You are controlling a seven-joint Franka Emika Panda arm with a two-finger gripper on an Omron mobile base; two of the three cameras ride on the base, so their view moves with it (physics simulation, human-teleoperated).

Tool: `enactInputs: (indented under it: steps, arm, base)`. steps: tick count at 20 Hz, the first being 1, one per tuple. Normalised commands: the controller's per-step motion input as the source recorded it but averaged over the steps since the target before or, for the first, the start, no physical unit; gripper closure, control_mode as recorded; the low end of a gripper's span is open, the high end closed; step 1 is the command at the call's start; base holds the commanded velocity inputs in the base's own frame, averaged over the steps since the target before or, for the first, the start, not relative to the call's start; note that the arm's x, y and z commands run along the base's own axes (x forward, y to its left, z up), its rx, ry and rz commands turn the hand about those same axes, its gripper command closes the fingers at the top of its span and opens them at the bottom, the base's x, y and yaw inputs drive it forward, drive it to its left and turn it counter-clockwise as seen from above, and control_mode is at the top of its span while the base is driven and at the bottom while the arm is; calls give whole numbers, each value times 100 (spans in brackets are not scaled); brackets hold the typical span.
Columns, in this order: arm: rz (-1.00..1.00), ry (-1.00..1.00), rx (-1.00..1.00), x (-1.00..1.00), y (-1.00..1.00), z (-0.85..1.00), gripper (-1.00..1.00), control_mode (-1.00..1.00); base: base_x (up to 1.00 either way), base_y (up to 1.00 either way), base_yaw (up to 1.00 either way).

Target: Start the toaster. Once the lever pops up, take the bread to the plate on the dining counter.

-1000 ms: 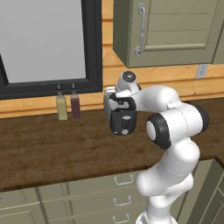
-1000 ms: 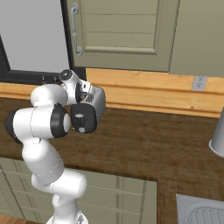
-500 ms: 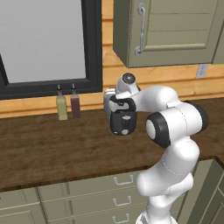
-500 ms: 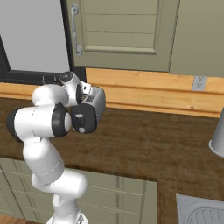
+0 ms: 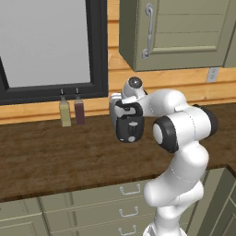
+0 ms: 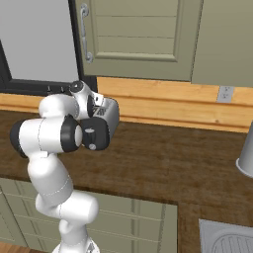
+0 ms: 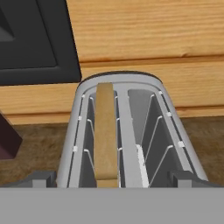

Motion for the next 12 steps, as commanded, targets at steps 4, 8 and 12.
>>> enactInputs:
  steps: [4,8,12]
  arm:
    - [0,0,0,8,0,0,-100,-100]
    - [0,0,0,4,0,-4,-100,-100]
    - [0,0,0,0,0,-13,-100,-100]
  base:
    - [0,0,0]
    - [0,0,0]
    - [0,0,0]
